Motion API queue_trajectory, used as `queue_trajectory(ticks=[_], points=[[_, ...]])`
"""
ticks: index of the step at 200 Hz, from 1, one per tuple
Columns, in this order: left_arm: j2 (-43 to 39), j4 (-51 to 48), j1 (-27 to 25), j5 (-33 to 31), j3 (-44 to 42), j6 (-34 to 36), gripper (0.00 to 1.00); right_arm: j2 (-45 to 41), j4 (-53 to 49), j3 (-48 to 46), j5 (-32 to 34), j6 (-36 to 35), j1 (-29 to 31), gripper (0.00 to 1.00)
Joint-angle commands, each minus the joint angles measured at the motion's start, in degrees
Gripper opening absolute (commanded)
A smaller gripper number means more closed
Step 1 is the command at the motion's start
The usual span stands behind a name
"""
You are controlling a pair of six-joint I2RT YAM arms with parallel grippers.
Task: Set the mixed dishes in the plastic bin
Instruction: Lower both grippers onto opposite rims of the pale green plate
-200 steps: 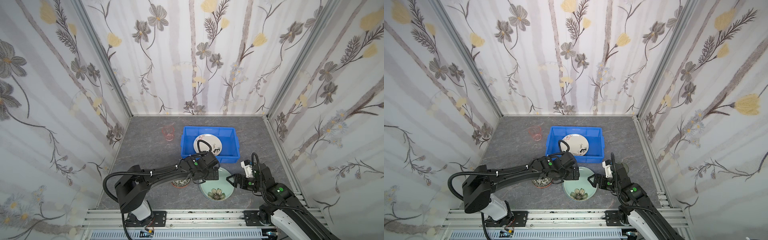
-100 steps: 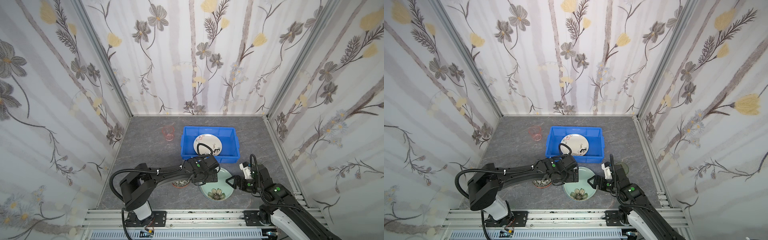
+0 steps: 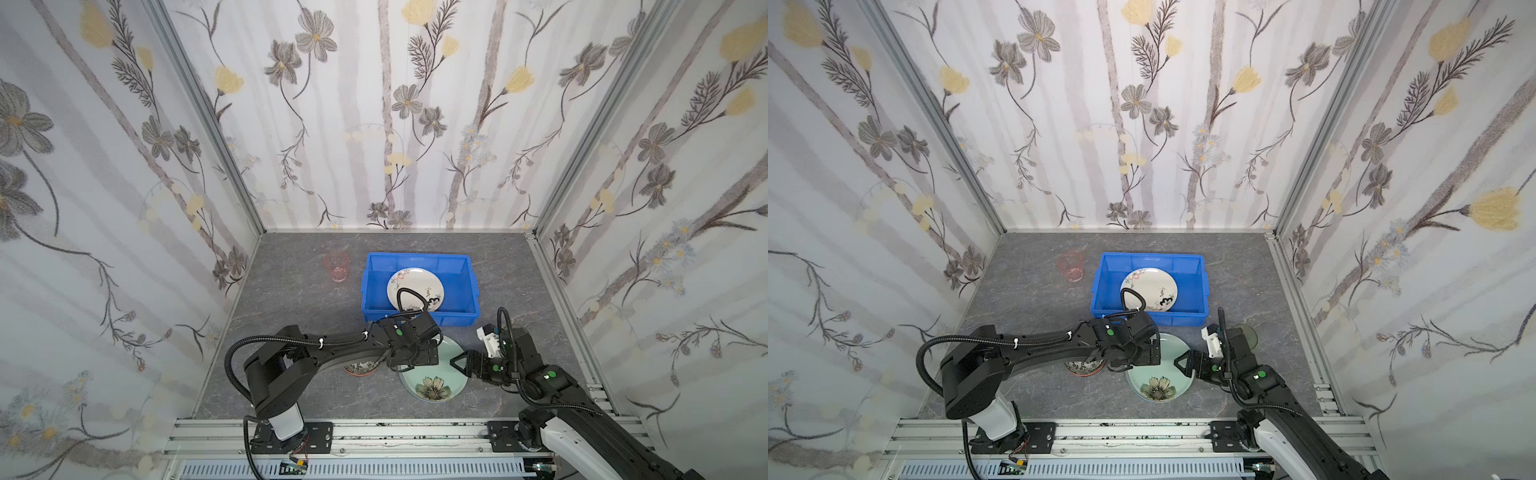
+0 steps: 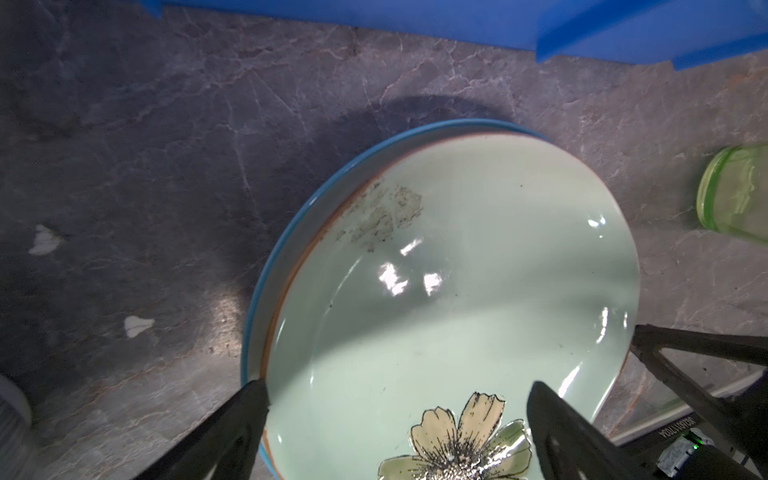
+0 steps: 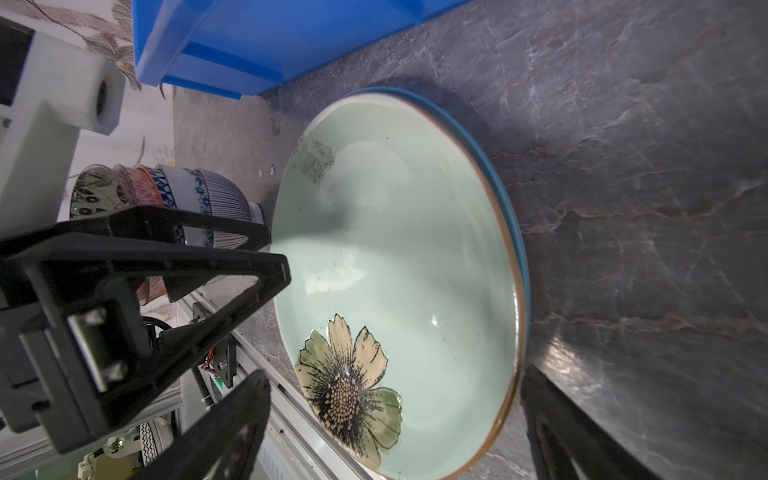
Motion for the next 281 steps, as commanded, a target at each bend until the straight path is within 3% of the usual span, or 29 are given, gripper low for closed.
queue_trajectory(ticks=[1, 150, 281], points=[[0.5, 1.3, 0.1, 0.5, -0.9, -0.1, 1.00, 0.4, 2.6, 0.0, -0.9, 0.0, -0.1, 0.93], [-4.6, 1.4, 1.2, -0.6, -3.9, -0.2, 1.00, 0.8, 2.6, -0.1, -1.1, 0.0, -0.7, 0.91], [0.7, 1.6, -0.2, 2.0, 0.0, 0.0, 1.00, 0.9, 3.0, -0.1, -1.0, 0.5, -0.7, 0.89]])
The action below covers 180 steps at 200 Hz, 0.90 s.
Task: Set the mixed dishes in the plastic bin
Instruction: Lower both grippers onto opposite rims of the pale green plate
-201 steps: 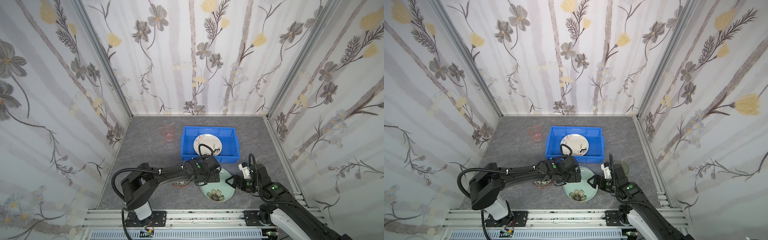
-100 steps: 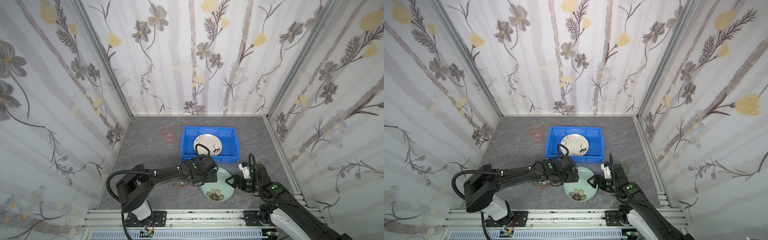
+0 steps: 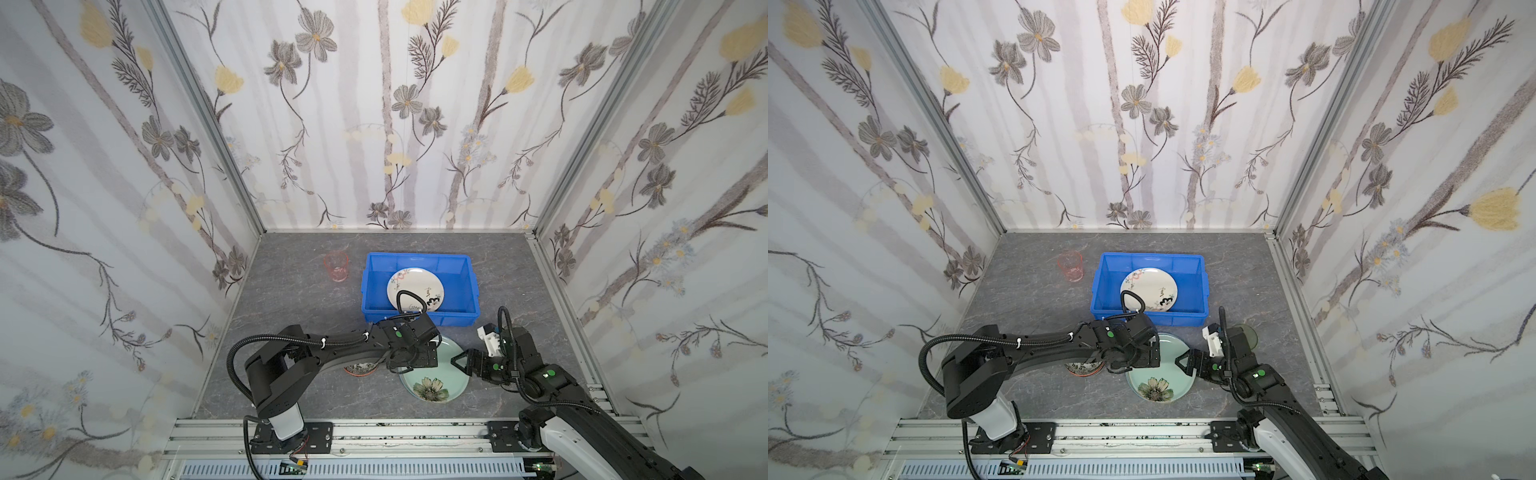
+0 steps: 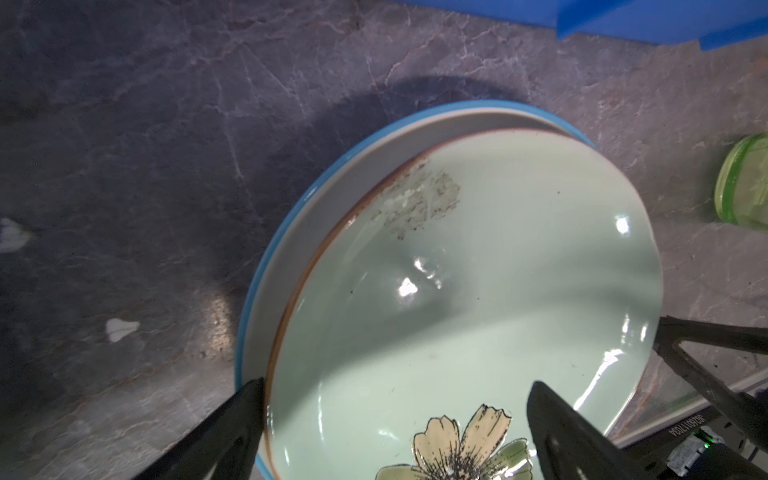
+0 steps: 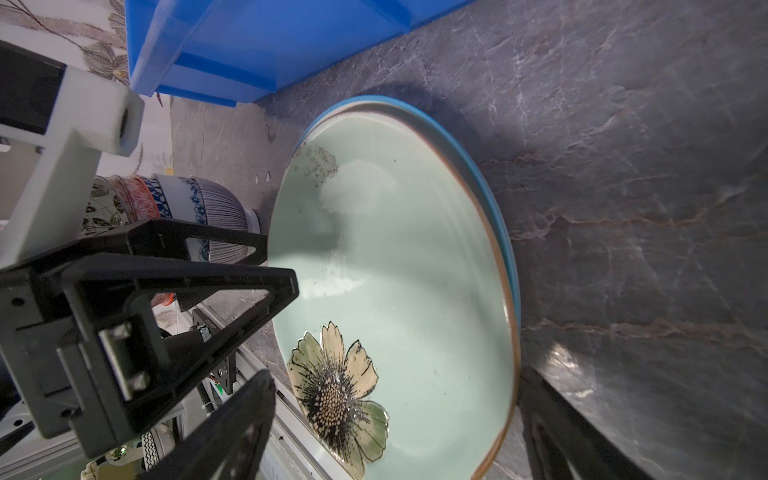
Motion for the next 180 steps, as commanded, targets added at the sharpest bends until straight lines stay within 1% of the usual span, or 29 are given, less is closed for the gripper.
queue_trajectory(ticks=[1, 31, 96, 141, 164, 180], points=[[0.5, 0.8, -0.1, 0.8, 1.1, 0.0, 1.00, 0.0, 2.2, 0.0, -0.8, 0.5, 0.0, 0.89], [1.9, 1.1, -0.2, 1.5, 2.1, 0.1, 1.00, 0.2, 2.4, -0.1, -0.7, 0.8, 0.0, 0.89], [5.9, 1.8, -2.1, 3.3, 6.6, 0.4, 1.00, -0.1, 2.8, -0.3, -0.5, 1.3, -0.1, 0.88], [6.5, 2.0, -2.4, 3.8, 8.4, 0.5, 1.00, -1.3, 2.6, -0.2, 0.0, 2.0, -0.5, 0.87], [6.4, 2.1, -2.4, 3.8, 8.5, 0.5, 1.00, -1.5, 2.6, -0.2, 0.0, 2.3, -0.7, 0.84], [6.4, 2.2, -2.4, 3.7, 8.5, 0.4, 1.00, -1.7, 2.6, -0.1, 0.1, 2.5, -0.9, 0.80]])
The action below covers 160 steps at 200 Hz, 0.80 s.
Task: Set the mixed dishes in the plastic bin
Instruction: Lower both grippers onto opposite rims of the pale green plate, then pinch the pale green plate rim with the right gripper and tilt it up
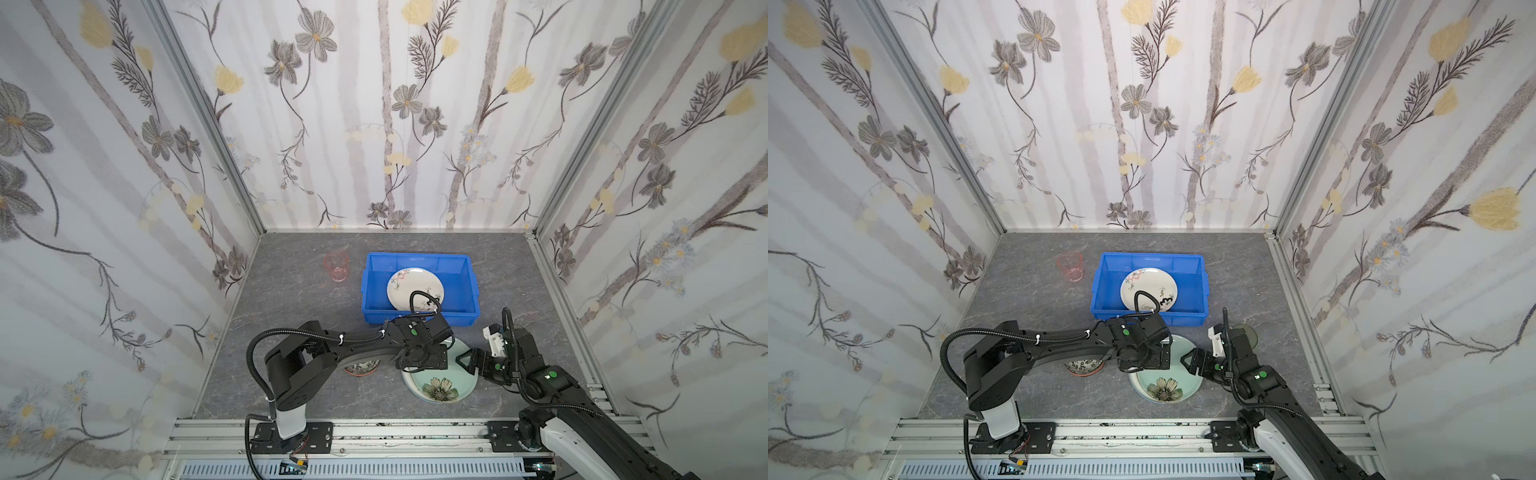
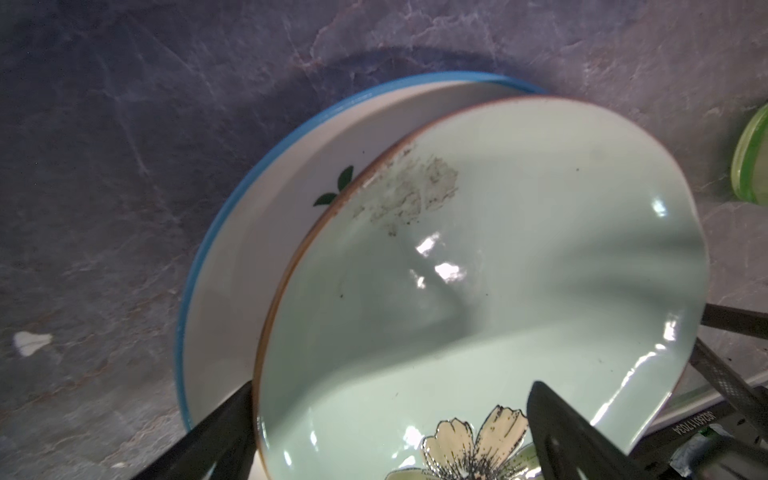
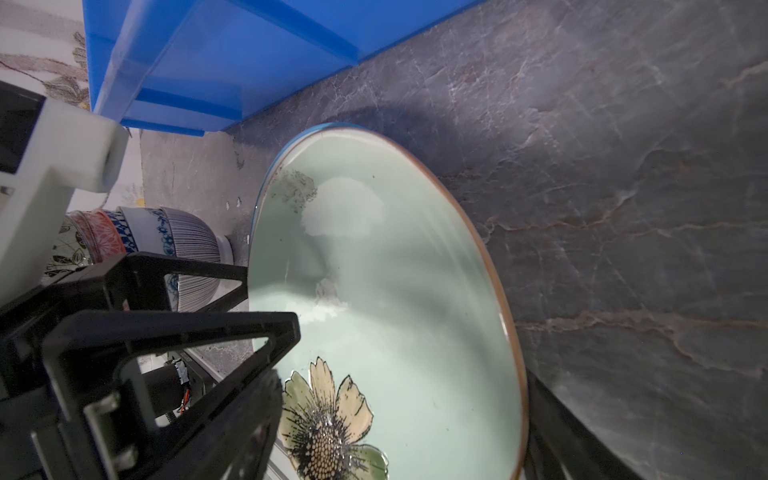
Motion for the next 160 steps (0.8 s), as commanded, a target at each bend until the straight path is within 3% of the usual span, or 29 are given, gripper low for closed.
queue_trajectory(ticks=[1, 67, 160], points=[[0.1, 5.9, -0.2, 2.7, 0.9, 0.1, 1.00, -0.3, 4.1, 0.2, -4.4, 1.1, 0.0, 0.80], [0.7, 6.4, -0.1, 2.8, 1.4, 0.1, 1.00, -2.1, 4.0, 0.5, -4.1, 1.9, -0.6, 0.72], [1.2, 7.1, -0.3, 2.9, 2.3, 0.2, 1.00, -4.1, 4.5, 0.2, -3.9, 3.1, -1.7, 0.53]])
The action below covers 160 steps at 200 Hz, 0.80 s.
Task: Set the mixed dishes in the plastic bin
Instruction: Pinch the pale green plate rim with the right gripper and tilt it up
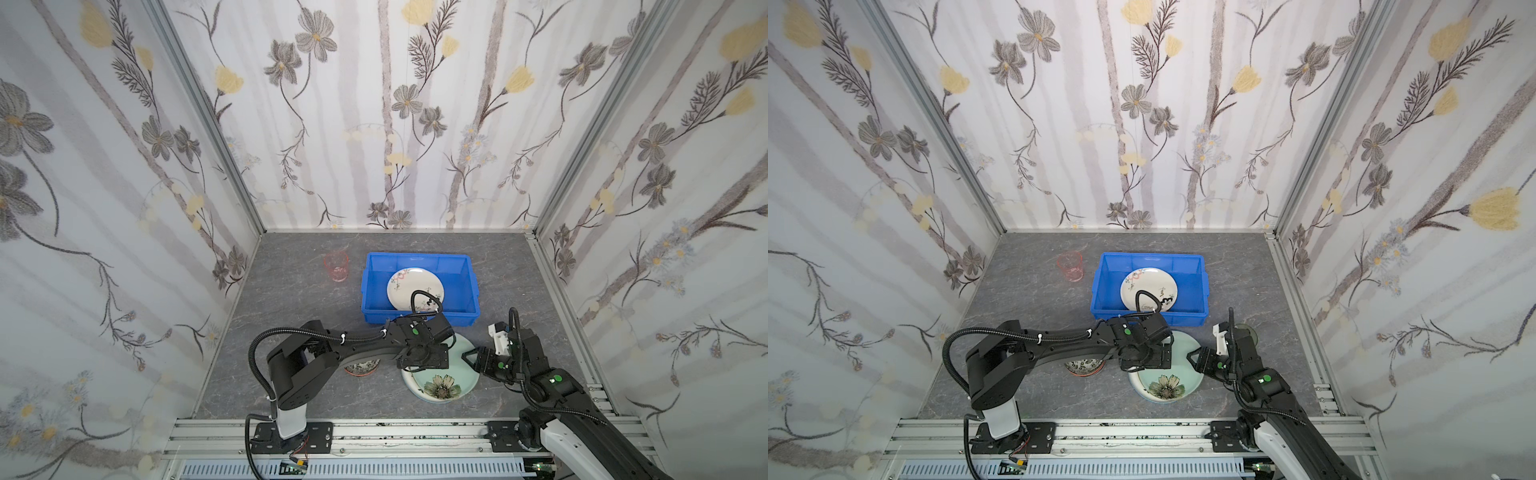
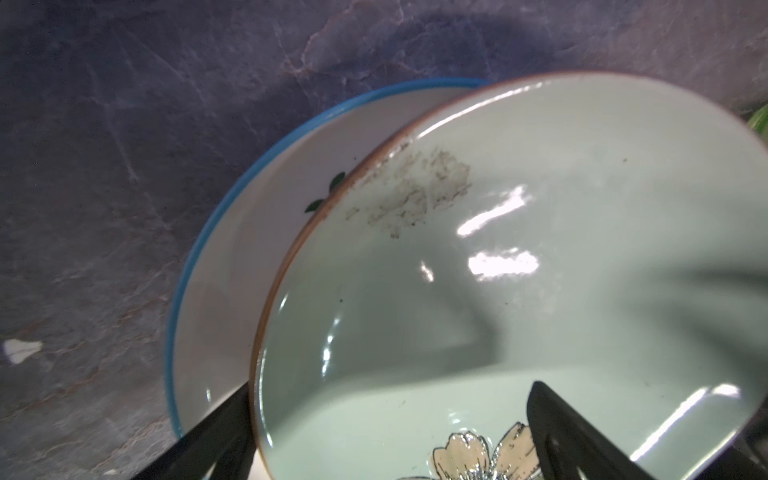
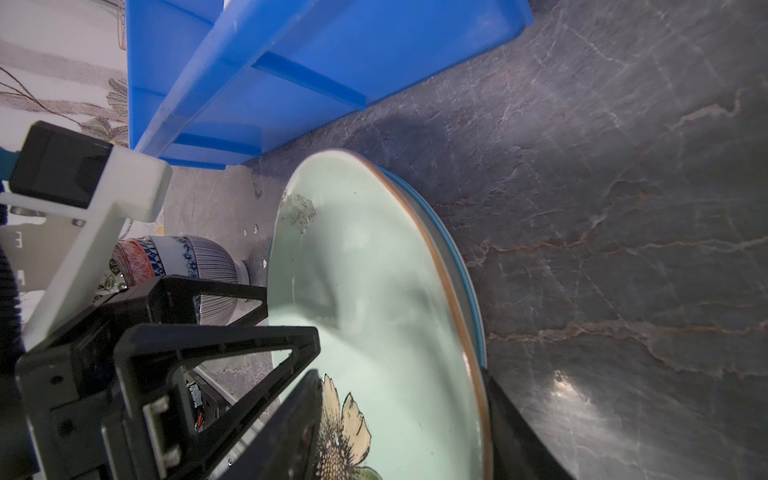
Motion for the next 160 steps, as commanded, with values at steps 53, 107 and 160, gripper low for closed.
queue_trajectory(ticks=[53, 107, 160], points=[[0.5, 7.2, -0.3, 3.3, 1.6, 0.3, 1.00, -0.2, 6.2, -0.4, -5.8, 1.9, -0.5, 0.39], [0.3, 7.3, -0.3, 3.2, 1.2, 0.2, 1.00, -0.3, 6.6, -0.6, -6.1, 2.0, -1.1, 0.28], [-0.6, 7.4, -0.2, 3.0, 0.2, 0.0, 1.00, -2.2, 3.9, 0.3, -4.1, 1.3, -1.4, 0.22]])
